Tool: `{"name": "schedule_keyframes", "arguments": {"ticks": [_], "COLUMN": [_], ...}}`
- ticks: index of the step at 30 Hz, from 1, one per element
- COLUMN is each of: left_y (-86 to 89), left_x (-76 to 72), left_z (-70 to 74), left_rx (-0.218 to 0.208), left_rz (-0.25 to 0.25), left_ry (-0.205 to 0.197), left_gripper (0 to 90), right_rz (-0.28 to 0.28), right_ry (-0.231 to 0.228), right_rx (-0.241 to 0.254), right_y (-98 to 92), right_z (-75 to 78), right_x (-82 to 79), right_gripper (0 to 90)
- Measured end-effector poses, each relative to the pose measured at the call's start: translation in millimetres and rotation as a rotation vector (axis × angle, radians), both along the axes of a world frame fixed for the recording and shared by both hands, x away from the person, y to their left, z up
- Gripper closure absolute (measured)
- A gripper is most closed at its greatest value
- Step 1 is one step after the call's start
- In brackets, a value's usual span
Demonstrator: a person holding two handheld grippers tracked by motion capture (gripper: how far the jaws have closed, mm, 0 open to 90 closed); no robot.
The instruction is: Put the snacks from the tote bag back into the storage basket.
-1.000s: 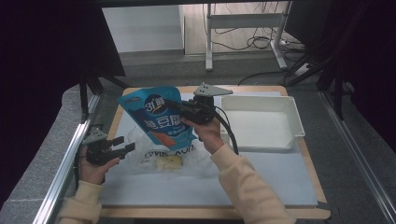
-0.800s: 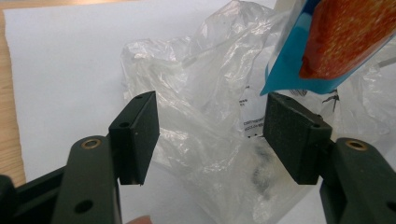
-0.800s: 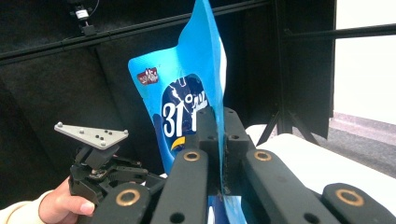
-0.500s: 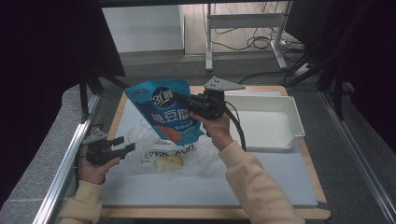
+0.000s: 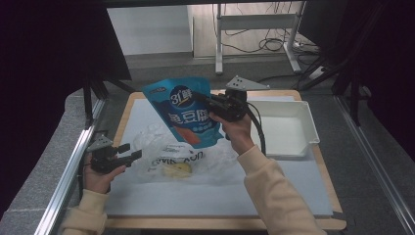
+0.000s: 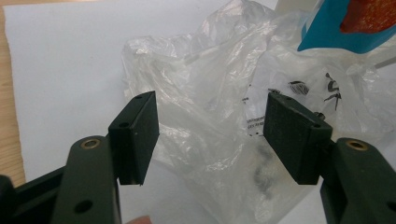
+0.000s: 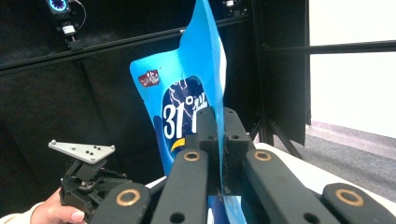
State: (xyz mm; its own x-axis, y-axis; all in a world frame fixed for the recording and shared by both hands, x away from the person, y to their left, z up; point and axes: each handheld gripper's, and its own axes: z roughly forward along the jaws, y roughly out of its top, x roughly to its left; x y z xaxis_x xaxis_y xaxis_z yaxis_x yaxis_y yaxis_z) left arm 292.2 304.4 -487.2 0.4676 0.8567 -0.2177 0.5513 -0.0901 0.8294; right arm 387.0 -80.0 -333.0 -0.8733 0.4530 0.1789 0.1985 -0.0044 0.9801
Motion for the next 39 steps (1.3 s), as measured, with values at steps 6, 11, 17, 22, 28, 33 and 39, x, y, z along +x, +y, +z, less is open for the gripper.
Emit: {"name": "schedule_keyframes", "arguments": {"ticks": [6,11,17,22,28,33,39], "left_y": [-0.5,0.2,0.3,0.3,-0.1,-0.5,-0.9], "left_x": [0.0,0.0,-0.1,-0.1,0.0,0.0,0.0], "left_z": [-0.2,0.0,0.0,0.1,-0.1,-0.1,-0.5], "left_rx": [0.001,-0.001,0.0,0.0,0.001,0.001,0.002], "left_rz": [0.0,0.001,0.002,0.002,0.001,0.002,0.001], "left_ry": [0.0,0.0,0.0,0.0,0.001,0.001,0.001], "left_gripper": [36.3,36.3,36.2,36.2,36.2,36.2,36.2], "right_rz": [-0.011,-0.028,-0.052,-0.069,-0.092,-0.113,-0.132], "right_ry": [-0.001,-0.007,-0.024,-0.029,-0.026,-0.036,-0.036], "right_rx": [0.016,0.021,0.037,0.039,0.039,0.038,0.038], "right_y": [-8.0,-15.1,-28.6,-36.5,-48.8,-60.2,-69.2], "right_z": [3.8,8.6,16.6,20.1,23.0,24.2,24.6], "right_x": [3.8,5.1,6.3,7.7,9.4,11.4,12.5], "right_gripper": [88.8,88.8,88.9,88.9,88.8,88.8,88.8]}}
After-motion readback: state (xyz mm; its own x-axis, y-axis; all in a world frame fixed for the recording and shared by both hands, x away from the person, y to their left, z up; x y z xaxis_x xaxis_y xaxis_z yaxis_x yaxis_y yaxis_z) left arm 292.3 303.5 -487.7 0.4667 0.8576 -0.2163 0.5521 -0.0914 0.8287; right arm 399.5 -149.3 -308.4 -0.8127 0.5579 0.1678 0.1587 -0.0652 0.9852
